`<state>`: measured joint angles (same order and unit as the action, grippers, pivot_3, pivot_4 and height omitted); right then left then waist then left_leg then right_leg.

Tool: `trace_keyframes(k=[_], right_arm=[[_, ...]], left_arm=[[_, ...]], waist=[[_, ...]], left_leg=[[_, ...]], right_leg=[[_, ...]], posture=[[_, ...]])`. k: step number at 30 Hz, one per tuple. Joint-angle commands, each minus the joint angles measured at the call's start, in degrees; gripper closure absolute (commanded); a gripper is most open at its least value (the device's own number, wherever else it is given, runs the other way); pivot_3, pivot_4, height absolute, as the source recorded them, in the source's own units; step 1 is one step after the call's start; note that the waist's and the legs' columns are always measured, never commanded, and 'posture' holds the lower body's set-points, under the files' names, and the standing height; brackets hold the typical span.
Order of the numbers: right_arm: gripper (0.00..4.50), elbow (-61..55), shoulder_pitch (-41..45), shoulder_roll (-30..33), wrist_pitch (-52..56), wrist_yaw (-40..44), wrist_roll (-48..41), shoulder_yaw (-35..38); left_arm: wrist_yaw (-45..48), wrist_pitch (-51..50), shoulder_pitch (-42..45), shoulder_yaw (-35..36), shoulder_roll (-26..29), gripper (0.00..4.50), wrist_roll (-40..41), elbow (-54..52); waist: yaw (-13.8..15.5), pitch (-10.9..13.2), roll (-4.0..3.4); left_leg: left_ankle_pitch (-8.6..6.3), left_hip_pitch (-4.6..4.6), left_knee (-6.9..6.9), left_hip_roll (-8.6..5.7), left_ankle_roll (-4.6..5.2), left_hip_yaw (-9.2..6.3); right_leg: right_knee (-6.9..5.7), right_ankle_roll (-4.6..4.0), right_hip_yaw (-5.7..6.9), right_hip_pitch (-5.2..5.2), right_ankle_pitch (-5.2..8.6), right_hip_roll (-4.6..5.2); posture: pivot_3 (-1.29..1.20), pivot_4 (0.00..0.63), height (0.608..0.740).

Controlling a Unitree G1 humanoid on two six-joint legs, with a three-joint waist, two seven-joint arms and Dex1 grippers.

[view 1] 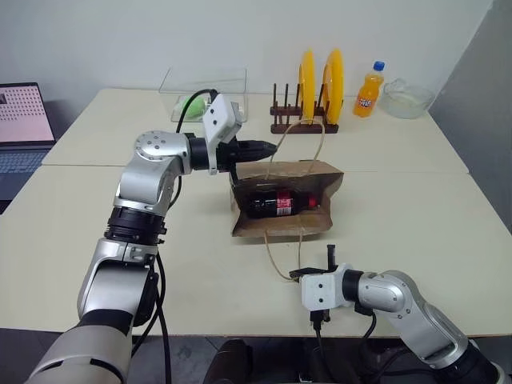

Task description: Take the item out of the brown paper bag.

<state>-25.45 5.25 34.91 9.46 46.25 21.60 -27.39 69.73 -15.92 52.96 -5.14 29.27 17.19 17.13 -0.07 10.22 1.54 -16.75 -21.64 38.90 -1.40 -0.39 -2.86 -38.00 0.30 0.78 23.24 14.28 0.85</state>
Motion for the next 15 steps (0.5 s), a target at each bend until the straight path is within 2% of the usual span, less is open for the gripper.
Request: trace_keyframes(k=[1, 5, 10, 13, 15], right_arm=[[4.44, -2.26, -1.31, -0.9, 2.92, 0.98, -2.67, 1.61], [3.54, -8.95, -3.49, -0.95, 8.97, 2.99, -8.56, 5.63], [1.79, -20.09, -6.52, 2.76, 17.31, 7.43, -18.38, 13.77], [1.79, -27.0, -3.15, 1.07, 30.29, 8.83, -34.04, 26.0], [1.79, -27.65, 2.07, 0.49, 35.97, 7.97, -39.77, 29.28]], left_arm=[[3.05, 0.93, -1.59, 0.11, 0.92, 4.5, 1.85, -4.7], [4.87, 1.22, -2.7, 0.02, 1.1, 4.5, 2.27, -6.41], [5.97, 1.36, -2.98, 0.27, 1.35, 4.5, 2.36, -6.74], [6.59, 1.69, -2.58, 0.48, 1.29, 4.5, 2.39, -6.28], [6.77, 2.09, -1.97, 0.66, 1.07, 4.5, 2.36, -5.45]], waist=[[0.0, 0.0, 0.0], [0.08, 0.02, 0.0], [0.06, 0.02, 0.0], [0.06, 0.02, 0.0], [-0.21, 0.03, -0.02]], left_leg=[[0.04, 0.0, 0.0, 0.0, -0.07, 0.0], [0.02, -0.05, 0.0, 0.0, -0.03, -0.03], [-0.02, -0.07, 0.03, -0.01, 0.05, -0.02], [-0.02, -0.06, 0.03, -0.01, 0.05, -0.05], [-0.02, -0.04, 0.03, 0.0, 0.05, -0.05]], right_leg=[[0.0, -0.02, -0.01, 0.0, -0.01, 0.0], [-0.01, -0.03, 0.01, 0.02, -0.02, 0.02], [0.0, -0.01, 0.01, 0.03, -0.01, 0.04], [-0.04, 0.0, 0.04, 0.03, -0.01, 0.03], [-0.07, -0.02, 0.04, 0.02, -0.02, 0.03]], posture=[[0.0, 0.15, 0.74], [0.0, 0.15, 0.74], [0.0, 0.15, 0.74], [0.0, 0.15, 0.74], [0.0, 0.15, 0.74]])
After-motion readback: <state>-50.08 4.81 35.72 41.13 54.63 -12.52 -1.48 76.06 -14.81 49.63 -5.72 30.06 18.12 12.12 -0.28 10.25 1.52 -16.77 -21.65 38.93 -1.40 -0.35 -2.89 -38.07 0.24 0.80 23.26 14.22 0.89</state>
